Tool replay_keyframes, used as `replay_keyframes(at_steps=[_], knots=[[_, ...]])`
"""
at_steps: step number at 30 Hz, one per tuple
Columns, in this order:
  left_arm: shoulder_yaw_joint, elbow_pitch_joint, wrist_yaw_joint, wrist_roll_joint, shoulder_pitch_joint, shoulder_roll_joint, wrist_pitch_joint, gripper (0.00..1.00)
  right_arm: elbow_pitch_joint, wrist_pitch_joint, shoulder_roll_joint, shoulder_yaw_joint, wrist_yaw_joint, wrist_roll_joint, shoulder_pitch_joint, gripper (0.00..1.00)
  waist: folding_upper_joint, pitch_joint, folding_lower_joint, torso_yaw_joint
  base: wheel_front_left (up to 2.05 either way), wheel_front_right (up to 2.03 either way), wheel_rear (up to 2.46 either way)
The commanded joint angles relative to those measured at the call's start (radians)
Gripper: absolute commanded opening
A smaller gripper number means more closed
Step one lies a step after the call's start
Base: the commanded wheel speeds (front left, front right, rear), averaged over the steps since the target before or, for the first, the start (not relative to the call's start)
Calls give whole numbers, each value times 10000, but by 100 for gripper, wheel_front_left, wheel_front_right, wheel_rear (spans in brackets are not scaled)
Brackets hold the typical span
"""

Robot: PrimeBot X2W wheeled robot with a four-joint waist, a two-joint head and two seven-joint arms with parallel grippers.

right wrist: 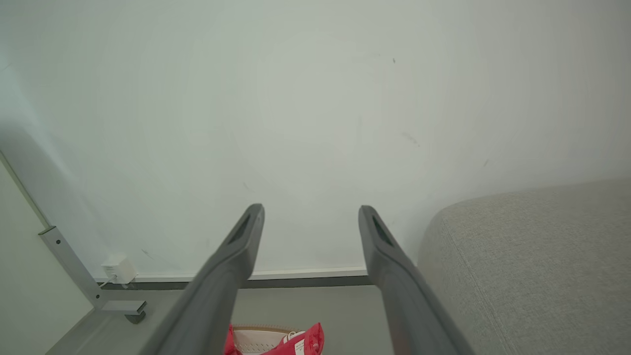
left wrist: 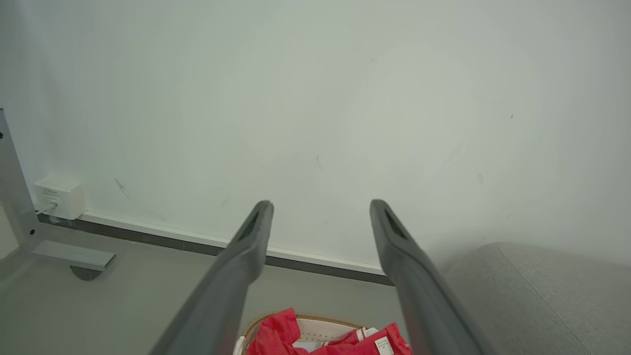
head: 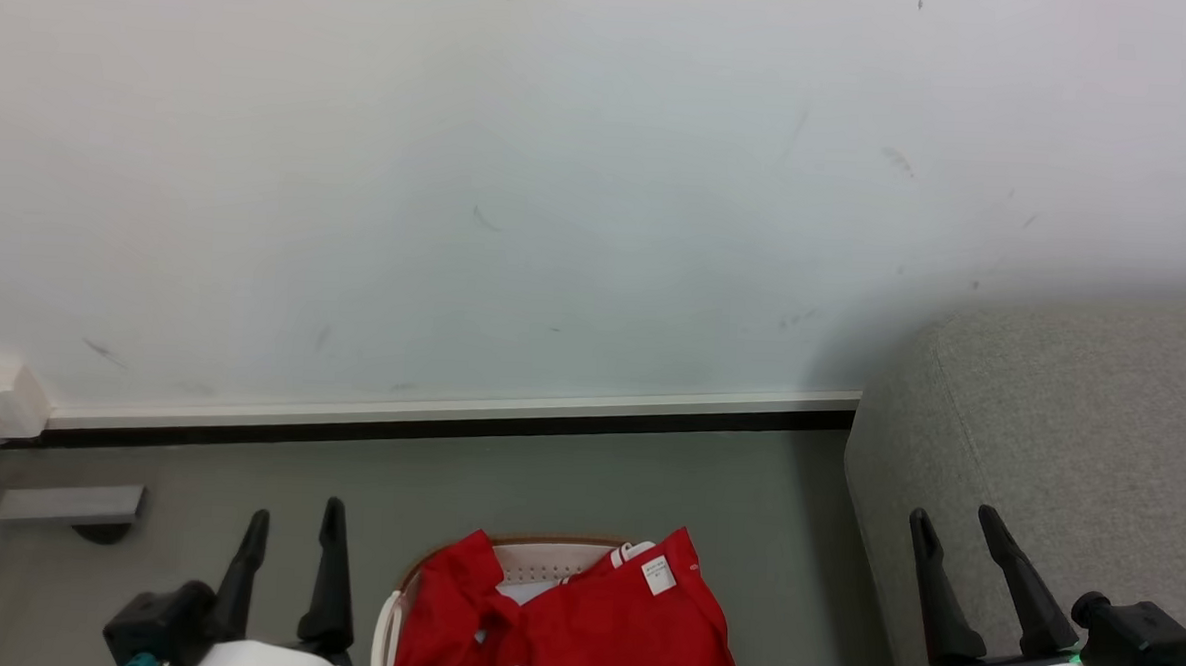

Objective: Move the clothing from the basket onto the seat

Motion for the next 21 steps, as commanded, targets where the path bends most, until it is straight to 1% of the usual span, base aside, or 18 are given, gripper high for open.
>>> replay_keyframes(at_steps=[1,21], knots=[[-8,12,17,327,37,85,-85,100,-20,-96,-83,42,-19,-302,-204,100,0,-9,0,-3,0,0,0],[-122,131,196,1752,59,94,-489,100,21,-502,-192,400,-22,-1536,-225,100,0,-71,0,-45,0,0,0]])
